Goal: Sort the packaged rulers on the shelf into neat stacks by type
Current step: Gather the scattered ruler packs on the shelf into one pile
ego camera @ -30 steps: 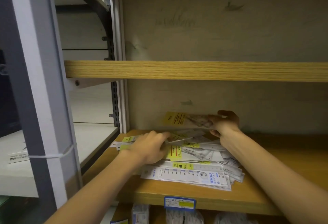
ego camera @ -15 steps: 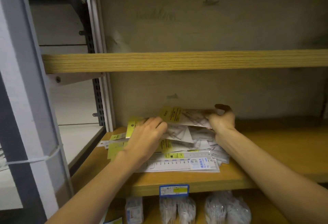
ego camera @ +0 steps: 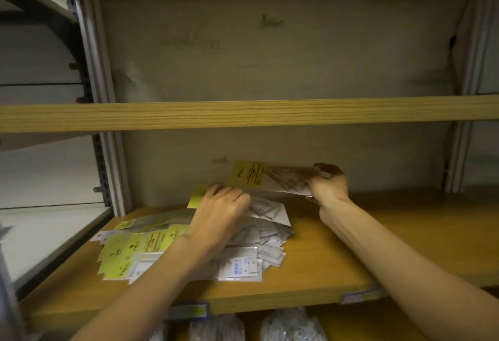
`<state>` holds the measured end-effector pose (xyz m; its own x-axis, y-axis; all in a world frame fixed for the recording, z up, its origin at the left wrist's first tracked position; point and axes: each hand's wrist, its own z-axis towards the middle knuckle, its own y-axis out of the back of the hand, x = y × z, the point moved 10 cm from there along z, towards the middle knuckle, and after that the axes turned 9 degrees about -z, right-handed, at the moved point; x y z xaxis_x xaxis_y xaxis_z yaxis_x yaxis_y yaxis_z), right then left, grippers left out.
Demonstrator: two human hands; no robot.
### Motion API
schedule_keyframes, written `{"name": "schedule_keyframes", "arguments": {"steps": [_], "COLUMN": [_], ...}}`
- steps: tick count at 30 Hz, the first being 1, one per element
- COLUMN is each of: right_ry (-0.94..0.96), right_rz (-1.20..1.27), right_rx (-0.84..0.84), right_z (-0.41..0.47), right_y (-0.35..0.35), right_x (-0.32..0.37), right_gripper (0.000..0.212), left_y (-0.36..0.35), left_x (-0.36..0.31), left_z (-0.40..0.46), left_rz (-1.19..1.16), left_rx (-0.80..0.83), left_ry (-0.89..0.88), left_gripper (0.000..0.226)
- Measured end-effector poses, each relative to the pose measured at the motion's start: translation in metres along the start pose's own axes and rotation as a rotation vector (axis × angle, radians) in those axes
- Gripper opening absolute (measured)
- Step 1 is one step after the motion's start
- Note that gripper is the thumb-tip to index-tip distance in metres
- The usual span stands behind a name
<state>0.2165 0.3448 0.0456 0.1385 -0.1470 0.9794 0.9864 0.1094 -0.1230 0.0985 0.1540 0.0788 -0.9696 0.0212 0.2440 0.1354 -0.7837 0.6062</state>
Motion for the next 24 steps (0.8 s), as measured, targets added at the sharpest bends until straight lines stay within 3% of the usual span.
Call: {"name": "schedule_keyframes", "arguments": {"steps": [8,12,24], "right_ry": [-0.014,0.003,0.018], "right_rz": [-0.092,-0.149,-0.050], "right_rx": [0.055,0.057,-0.025], "right_z": [0.038,0.044,0.053], "right_y": [0.050,0.064,0.091], "right_x": [-0.003,-0.004,0.000], "right_gripper": [0.036,0.030,0.031], "left_y": [-0.025,-0.036,-0.041], "left_x": [-0.048,-0.062,-0.067], "left_z": [0.026,0.031,0.037], "left_rz": [0.024,0.031,-0.026], "left_rx": [-0.024,0.015,-0.027], "left_ry": [0.045,0.098,0.092], "left_gripper": [0.027,0.036,0.030]}}
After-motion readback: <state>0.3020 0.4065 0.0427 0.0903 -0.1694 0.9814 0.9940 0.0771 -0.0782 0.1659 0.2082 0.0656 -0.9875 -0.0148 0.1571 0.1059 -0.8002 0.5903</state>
